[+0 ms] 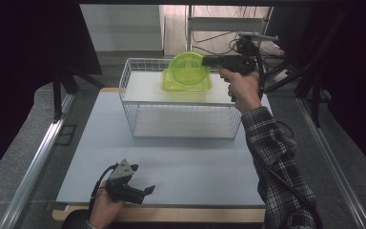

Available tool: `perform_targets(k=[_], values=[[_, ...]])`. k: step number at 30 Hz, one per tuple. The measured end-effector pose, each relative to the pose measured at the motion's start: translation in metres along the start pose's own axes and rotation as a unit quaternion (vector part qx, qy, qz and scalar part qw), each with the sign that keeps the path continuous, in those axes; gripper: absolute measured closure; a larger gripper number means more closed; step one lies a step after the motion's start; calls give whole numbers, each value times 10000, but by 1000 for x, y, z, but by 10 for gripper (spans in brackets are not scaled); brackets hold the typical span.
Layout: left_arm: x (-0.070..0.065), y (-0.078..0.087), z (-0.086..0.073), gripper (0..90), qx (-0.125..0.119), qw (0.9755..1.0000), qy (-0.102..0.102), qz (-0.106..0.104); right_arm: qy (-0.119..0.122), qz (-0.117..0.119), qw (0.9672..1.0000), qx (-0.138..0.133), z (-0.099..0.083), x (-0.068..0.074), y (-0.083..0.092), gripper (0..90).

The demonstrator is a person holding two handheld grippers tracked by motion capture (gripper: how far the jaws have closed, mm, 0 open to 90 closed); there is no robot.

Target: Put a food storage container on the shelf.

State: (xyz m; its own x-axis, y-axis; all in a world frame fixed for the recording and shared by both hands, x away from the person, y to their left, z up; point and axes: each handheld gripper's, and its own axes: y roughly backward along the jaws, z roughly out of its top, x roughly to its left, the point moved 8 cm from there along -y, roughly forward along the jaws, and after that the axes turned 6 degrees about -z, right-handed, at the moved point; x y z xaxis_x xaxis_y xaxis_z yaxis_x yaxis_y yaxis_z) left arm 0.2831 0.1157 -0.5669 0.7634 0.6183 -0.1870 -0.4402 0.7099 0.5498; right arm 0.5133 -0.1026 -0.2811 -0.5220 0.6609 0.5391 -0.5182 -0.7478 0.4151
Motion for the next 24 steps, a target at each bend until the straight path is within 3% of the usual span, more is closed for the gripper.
perform_targets(k=[9,18,20,24], values=[[0,-1,-1,12,42,10000,-55,36,-73,-19,10000,-7,8,-2,-15,809],[0,-1,-2,13,84,9999,-100,52,-121,-286,9994,122,9,-10,-28,799],[0,-1,-2,13,96,9999,-111,57,51,-536,9985,117,10,-12,-30,786],[0,-2,-3,14,126,9998,-148,69,151,-762,9969,80,11,-13,-32,765]])
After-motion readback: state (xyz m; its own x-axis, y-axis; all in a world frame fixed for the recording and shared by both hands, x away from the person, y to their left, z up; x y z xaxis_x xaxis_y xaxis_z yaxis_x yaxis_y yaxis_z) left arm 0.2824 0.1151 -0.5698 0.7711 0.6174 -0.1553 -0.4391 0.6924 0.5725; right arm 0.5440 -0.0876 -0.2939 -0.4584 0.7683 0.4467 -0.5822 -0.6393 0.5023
